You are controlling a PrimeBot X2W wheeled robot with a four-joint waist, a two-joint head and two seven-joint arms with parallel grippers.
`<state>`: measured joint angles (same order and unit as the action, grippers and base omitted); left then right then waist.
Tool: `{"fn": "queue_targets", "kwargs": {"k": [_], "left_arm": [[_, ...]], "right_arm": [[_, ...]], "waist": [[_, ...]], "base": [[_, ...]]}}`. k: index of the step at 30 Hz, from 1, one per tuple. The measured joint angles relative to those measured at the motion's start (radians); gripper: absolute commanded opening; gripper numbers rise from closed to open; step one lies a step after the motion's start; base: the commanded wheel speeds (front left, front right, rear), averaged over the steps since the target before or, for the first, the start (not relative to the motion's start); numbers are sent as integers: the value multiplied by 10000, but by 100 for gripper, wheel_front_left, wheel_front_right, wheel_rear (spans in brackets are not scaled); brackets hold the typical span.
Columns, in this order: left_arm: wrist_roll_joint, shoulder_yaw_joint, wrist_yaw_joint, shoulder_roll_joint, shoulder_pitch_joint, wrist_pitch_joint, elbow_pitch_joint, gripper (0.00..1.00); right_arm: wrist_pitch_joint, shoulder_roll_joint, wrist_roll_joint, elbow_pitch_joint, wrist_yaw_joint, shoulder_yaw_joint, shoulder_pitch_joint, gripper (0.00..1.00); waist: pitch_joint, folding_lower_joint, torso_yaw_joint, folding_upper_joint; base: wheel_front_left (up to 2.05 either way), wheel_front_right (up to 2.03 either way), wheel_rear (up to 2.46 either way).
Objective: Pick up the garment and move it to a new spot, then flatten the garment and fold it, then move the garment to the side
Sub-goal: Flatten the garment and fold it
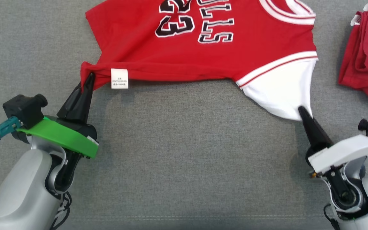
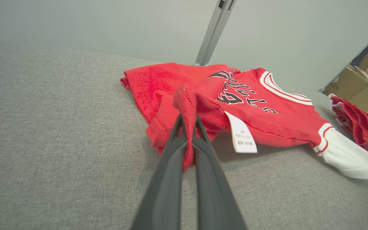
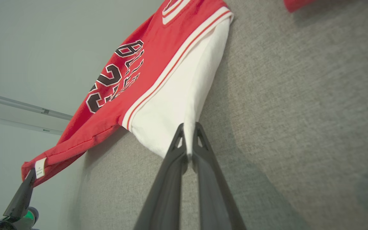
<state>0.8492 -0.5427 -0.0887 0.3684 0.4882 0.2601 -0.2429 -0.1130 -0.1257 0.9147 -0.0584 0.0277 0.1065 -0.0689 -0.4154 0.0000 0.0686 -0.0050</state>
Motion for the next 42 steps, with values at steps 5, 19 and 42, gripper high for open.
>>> {"fn": "queue_targets", "kwargs": {"k": [5,19,42], "left_arm": [[-134,631,-94,-320,-662,-13,282,0],[-754,1526,-268,-775,-2505,-40,61,0],[-1776,2556,-359,-1475,-3928,-40,-539,24]], "right_arm": [[-658,-709,-92,-140,-90,215,1127,0],[-1277,-1009,194,-932,-184,84,2746,0],[-2307,-1613,150,-1233,-73,594,4279,0]], "waist": [[461,-1,55,0],[1320,0,98,0],[1806,0,162,0]], "base": [[0,0,0],[0,0,0],[0,0,0]]}}
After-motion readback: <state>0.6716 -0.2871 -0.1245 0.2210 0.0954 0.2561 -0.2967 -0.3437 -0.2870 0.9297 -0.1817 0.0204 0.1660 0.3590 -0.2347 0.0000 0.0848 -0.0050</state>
